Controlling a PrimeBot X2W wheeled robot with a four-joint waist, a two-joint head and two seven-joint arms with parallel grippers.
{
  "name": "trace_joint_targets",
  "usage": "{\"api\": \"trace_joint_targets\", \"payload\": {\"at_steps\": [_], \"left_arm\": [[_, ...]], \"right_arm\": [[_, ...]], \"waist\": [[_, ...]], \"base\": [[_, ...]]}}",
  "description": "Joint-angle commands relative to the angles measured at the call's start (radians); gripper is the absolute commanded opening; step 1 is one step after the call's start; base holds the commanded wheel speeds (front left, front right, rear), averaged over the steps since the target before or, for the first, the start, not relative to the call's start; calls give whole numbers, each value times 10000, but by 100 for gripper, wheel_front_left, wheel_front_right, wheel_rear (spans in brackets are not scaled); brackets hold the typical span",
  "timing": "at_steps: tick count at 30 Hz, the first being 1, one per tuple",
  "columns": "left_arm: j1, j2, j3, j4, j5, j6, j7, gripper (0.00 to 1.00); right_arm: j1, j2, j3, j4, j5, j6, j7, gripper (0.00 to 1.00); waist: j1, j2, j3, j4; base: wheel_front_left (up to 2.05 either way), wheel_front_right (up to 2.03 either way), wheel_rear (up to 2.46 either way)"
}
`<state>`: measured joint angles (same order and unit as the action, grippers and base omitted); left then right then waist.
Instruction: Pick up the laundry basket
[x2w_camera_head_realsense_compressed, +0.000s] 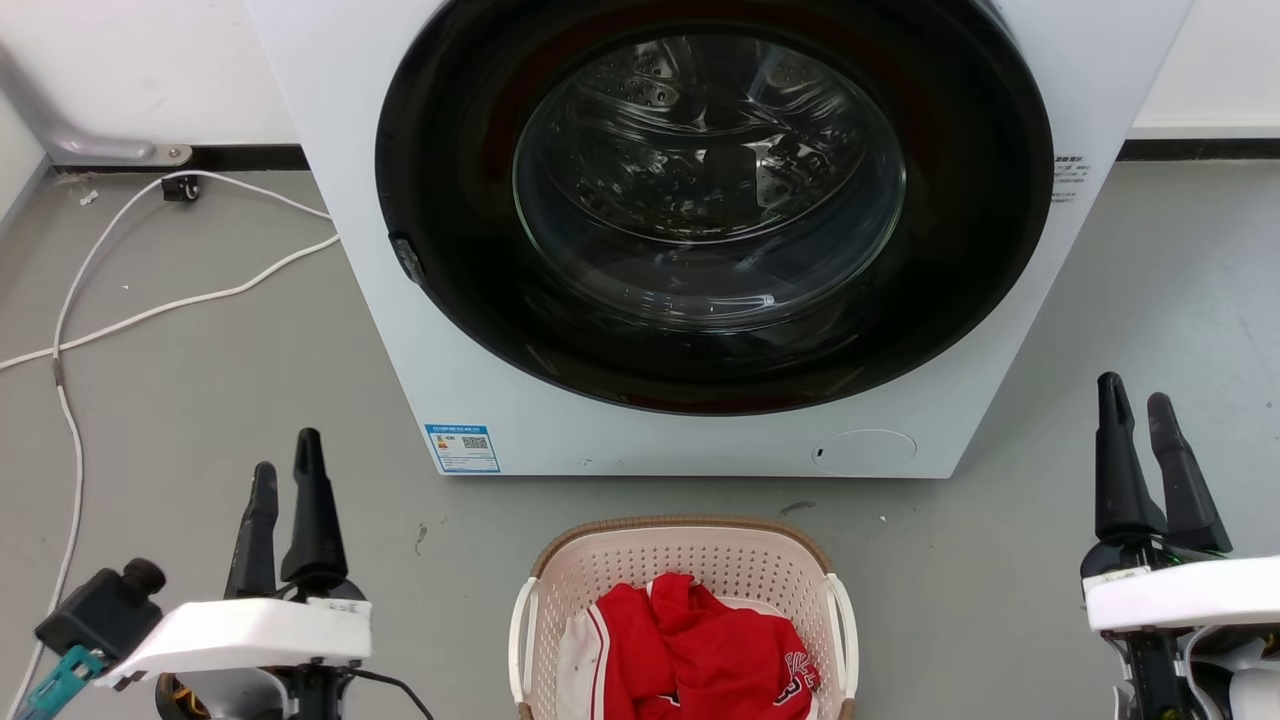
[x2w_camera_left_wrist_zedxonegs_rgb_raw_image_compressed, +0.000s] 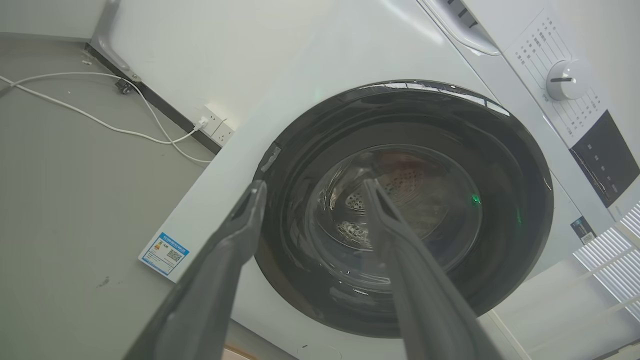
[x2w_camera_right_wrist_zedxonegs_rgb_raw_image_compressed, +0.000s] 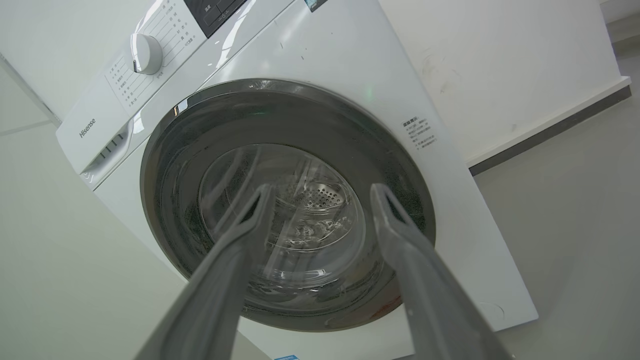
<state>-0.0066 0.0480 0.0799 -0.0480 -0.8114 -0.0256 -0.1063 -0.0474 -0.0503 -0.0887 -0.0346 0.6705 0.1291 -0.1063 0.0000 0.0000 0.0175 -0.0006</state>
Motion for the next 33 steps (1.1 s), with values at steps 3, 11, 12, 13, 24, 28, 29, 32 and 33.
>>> {"api": "trace_joint_targets", "payload": {"at_steps": [3, 11, 12, 13, 24, 28, 29, 32, 33], "left_arm": [[14, 36, -349, -382, 1223, -54, -165, 100], [104, 84, -921, -652, 2998, 305, -353, 100], [104, 127, -1016, -689, 3189, 391, -385, 100], [107, 173, -1112, -732, 3344, 478, -415, 100], [178, 785, -2374, -738, 4223, 1001, -685, 100], [177, 912, -2542, -602, 4583, 844, -780, 100], [178, 920, -2585, -597, 4699, 860, -802, 100], [211, 994, -2719, -525, 5096, 984, -875, 100], [220, 1024, -2776, -486, 5222, 1025, -894, 100]], "right_arm": [[-86, -25, -147, -263, -646, 20, -164, 100], [26, -21, -104, -442, -1754, 21, -356, 100], [43, -21, -101, -459, -1905, 21, -384, 100], [79, -21, -117, -441, -2023, 21, -408, 100], [272, -17, -2, -314, -3366, 22, -685, 100], [303, -15, 41, -266, -3735, 22, -779, 100], [314, -15, 51, -260, -3851, 22, -802, 100], [357, -13, 45, -235, -4142, 23, -874, 100], [380, -13, 79, -205, -4272, 23, -895, 100]], "waist": [[0, 0, 19, -3], [0, 0, 45, -16], [0, 0, 48, -20], [0, 0, 50, -23], [0, 0, 83, -29], [0, 0, 96, -36], [0, 0, 100, -40], [0, 0, 100, -43], [0, 0, 97, -41]], "base": [[0, 0, 0], [0, 0, 0], [0, 0, 0], [0, 0, 0], [0, 0, 0], [0, 0, 0], [0, 0, 0], [0, 0, 0], [0, 0, 0]]}}
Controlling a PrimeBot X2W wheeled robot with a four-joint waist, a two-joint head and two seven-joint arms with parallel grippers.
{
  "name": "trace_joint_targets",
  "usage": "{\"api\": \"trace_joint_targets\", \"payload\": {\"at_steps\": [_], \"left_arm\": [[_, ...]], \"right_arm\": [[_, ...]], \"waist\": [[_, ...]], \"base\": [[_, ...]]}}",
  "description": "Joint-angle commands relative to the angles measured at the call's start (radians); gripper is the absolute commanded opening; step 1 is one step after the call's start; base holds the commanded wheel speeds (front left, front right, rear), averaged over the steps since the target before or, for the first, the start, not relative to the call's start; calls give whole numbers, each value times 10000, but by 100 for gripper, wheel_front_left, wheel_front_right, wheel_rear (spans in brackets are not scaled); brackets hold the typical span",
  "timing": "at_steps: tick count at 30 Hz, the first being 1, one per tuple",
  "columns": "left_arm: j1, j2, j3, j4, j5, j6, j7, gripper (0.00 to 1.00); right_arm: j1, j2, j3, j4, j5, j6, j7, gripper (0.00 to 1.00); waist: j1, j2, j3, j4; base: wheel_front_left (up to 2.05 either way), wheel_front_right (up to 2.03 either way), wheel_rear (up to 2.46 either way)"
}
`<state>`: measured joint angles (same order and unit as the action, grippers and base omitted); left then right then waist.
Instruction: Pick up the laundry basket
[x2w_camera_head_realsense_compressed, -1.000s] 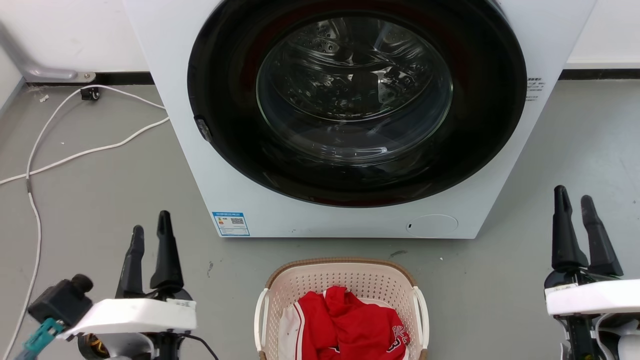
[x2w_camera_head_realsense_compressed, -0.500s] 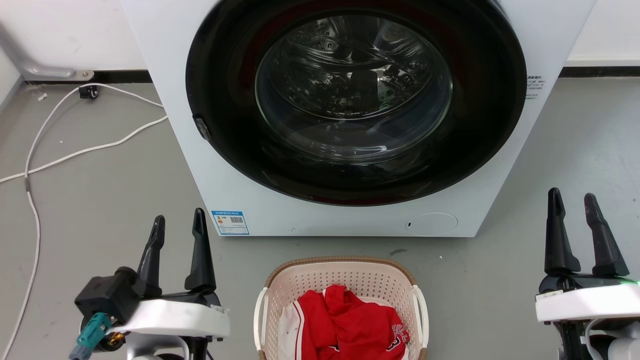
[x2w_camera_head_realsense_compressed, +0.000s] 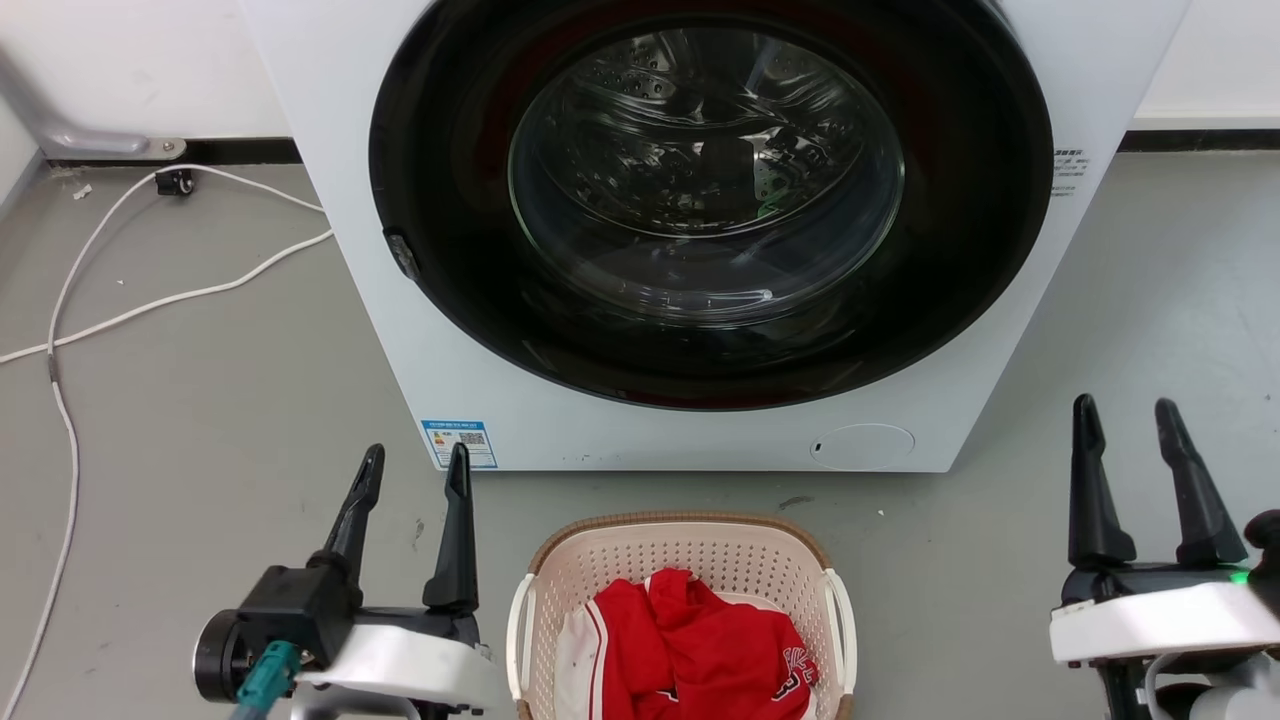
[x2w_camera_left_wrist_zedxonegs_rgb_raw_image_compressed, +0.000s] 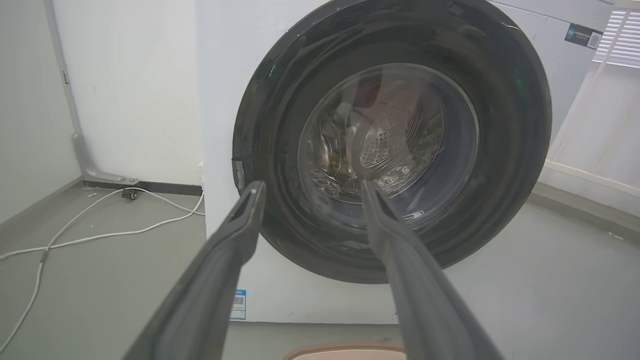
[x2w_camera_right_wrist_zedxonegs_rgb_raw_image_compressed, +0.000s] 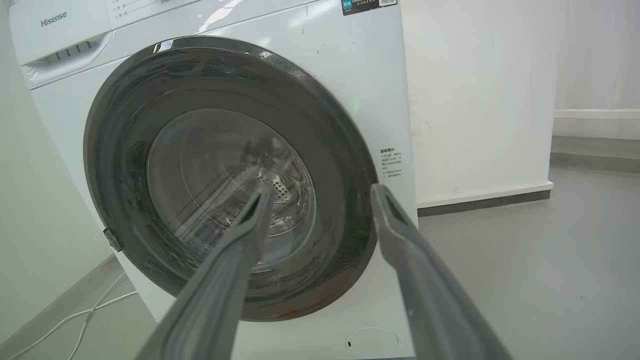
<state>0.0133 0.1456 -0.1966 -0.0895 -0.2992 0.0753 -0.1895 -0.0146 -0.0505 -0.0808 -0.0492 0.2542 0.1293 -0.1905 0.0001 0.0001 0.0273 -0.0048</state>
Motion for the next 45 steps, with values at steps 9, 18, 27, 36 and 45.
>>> {"api": "trace_joint_targets", "payload": {"at_steps": [9, 18, 27, 36, 45], "left_arm": [[14, 431, -709, 175, 1181, 518, -258, 100], [109, 435, -1038, 140, 1218, 637, -436, 100], [573, -541, 205, 373, 766, -534, -599, 100], [600, -852, 518, 1288, 2014, -1456, -783, 100], [458, -930, 604, 1379, 2238, -1577, -771, 100]], "right_arm": [[182, -6, 115, 32, -1228, 21, -249, 100], [306, -4, 289, -146, -2064, 12, -417, 100], [454, 0, 132, 233, -1159, 13, -585, 100], [462, 6, -8, 556, -1746, 13, -769, 100], [301, 6, -5, 510, -1570, 13, -750, 100]], "waist": [[-1, -1, -90, -13], [-1, -1, -143, 0], [-1, -1, -144, -7], [-1, -1, -31, -52], [-1, -1, 91, -24]], "base": [[0, 0, 0], [0, 0, 0], [0, 0, 0], [0, 0, 0], [0, 0, 0]]}}
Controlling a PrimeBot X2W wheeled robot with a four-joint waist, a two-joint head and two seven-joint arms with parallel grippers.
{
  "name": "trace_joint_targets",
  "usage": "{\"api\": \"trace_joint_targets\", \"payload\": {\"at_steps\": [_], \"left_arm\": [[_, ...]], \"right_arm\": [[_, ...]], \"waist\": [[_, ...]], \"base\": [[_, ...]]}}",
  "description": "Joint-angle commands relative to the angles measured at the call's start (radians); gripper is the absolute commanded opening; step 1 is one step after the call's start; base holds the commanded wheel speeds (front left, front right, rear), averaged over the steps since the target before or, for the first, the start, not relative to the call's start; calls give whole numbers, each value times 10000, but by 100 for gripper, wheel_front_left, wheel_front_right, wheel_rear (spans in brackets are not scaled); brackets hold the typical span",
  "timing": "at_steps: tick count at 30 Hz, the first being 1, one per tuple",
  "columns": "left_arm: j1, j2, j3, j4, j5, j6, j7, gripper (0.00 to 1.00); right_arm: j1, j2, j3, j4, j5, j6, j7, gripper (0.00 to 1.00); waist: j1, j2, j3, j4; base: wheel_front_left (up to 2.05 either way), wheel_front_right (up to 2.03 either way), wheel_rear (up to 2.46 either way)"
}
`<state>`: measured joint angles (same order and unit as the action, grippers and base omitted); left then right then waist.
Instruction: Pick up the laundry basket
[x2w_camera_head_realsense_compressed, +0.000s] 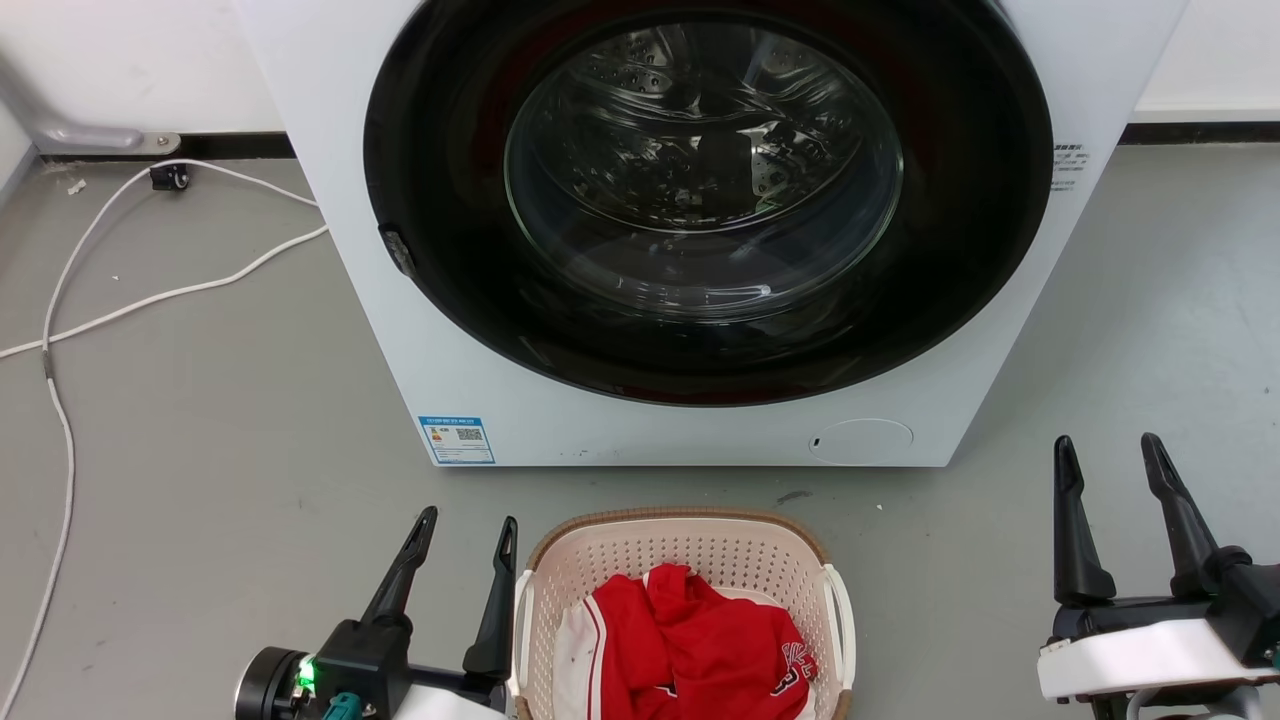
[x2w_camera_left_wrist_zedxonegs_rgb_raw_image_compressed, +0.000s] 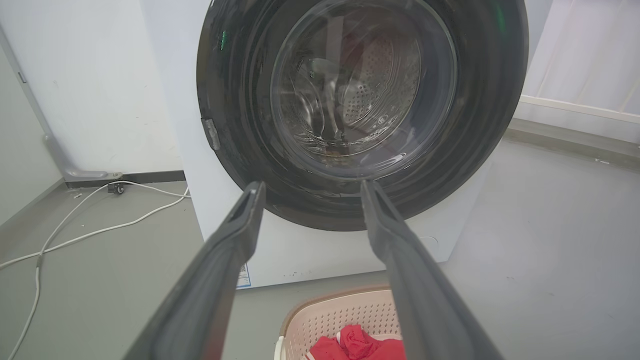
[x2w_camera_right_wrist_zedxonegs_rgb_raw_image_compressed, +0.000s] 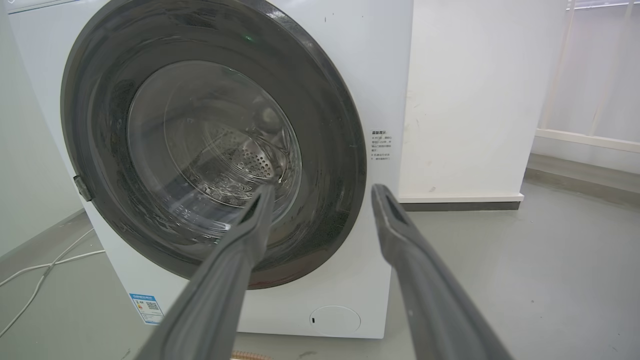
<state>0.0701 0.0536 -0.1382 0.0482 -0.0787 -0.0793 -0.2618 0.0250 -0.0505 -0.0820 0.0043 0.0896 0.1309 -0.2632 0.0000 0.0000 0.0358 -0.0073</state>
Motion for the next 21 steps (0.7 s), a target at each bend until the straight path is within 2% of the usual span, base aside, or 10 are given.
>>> {"api": "trace_joint_targets", "payload": {"at_steps": [1, 14, 21], "left_arm": [[-115, -13, 27, 3, 20, -47, -48, 100], [-146, -34, 125, -25, -43, -97, -48, 100], [-316, -36, 146, 390, -112, 10, -39, 100]], "right_arm": [[-101, 6, 14, -26, 84, -3, -23, 100], [-127, 6, 90, 15, 146, -3, -23, 100], [-342, 6, 36, 719, -9, -3, -22, 100]], "waist": [[0, 0, 16, 1], [0, 0, 89, 4], [0, 0, 572, -13]], "base": [[0, 0, 0], [0, 0, 0], [0, 0, 0]]}}
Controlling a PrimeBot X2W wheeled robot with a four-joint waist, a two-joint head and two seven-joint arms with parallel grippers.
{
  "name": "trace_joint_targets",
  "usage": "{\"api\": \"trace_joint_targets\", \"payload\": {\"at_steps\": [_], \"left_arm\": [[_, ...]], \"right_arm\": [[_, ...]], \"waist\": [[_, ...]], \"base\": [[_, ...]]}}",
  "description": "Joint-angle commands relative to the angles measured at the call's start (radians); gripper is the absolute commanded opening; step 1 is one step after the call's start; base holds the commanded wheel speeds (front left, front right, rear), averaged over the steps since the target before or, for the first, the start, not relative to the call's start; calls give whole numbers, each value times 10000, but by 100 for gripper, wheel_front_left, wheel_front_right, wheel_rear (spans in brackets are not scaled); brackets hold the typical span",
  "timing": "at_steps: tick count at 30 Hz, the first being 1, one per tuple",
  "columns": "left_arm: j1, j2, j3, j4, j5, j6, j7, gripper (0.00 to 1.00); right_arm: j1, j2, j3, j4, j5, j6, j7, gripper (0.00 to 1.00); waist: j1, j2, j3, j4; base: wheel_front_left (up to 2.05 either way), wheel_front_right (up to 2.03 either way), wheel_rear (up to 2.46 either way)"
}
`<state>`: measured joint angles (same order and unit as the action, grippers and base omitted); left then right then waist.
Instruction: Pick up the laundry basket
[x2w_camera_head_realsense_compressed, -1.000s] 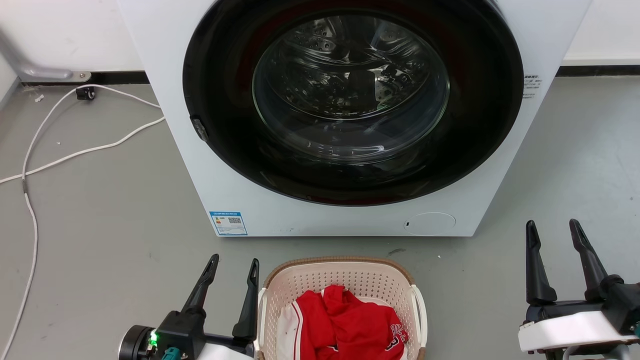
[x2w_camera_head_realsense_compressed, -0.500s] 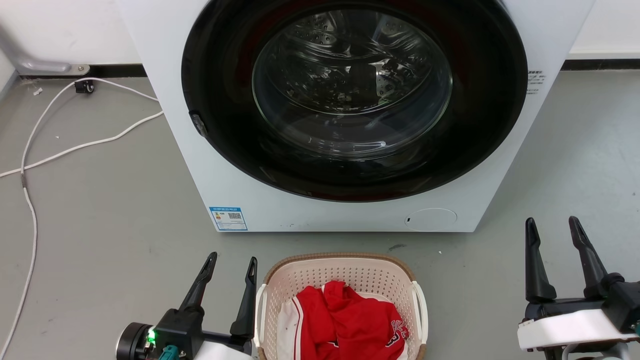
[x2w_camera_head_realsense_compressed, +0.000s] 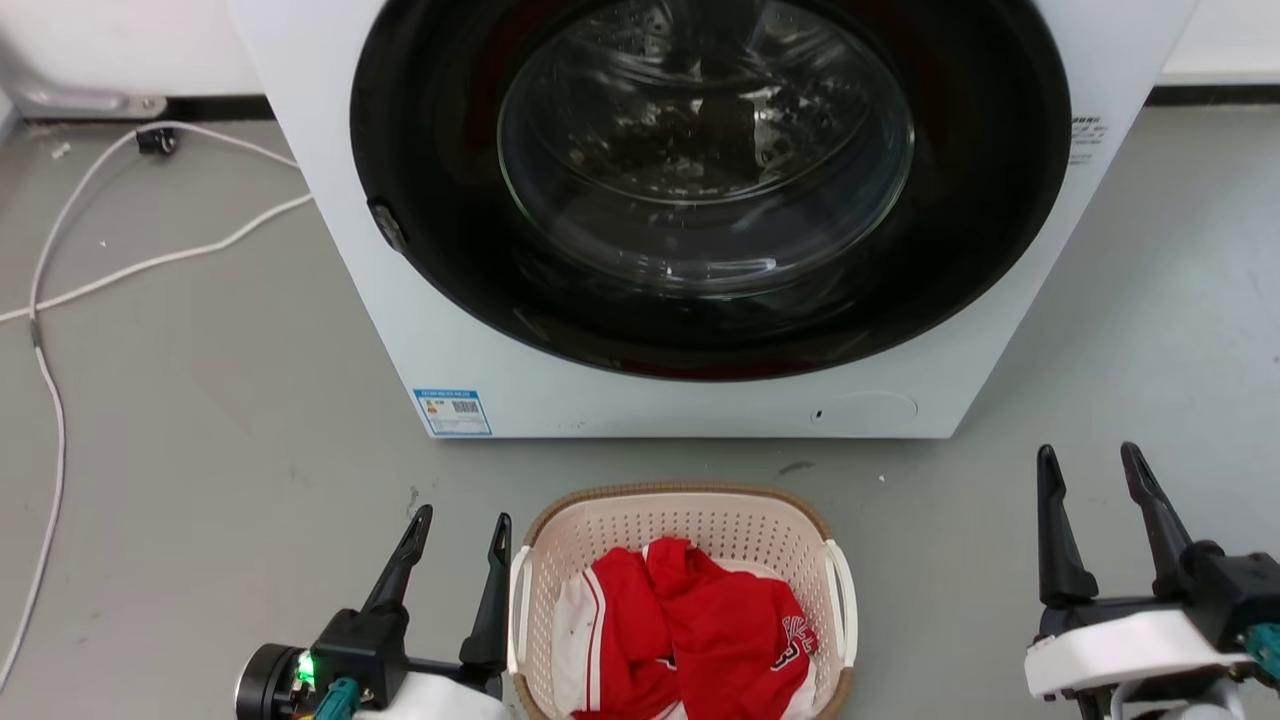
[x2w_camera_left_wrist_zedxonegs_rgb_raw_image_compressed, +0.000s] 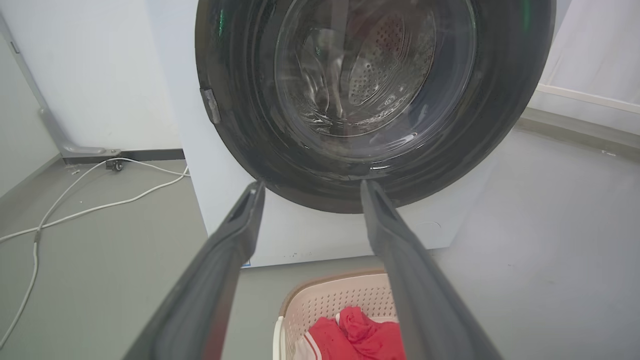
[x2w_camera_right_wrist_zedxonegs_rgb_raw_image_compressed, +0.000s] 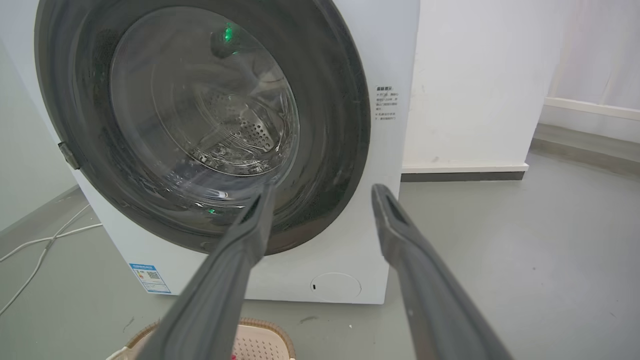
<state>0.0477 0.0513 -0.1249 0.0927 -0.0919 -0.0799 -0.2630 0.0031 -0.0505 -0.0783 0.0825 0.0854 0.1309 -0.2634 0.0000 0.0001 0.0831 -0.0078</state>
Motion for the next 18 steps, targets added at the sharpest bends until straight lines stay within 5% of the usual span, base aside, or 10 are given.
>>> {"api": "trace_joint_targets", "payload": {"at_steps": [1, 18], "left_arm": [[-191, -13, 35, 50, 48, -2, -26, 100], [-3620, 409, 345, 3757, 404, -232, -27, 100]], "right_arm": [[-212, 6, 18, 37, -29, -3, -20, 100], [-3533, 7, 815, 3329, -636, -3, 690, 100]], "waist": [[0, -1, 255, -16], [0, -1, 3972, -258]], "base": [[0, 0, 0], [0, 0, 0]]}}
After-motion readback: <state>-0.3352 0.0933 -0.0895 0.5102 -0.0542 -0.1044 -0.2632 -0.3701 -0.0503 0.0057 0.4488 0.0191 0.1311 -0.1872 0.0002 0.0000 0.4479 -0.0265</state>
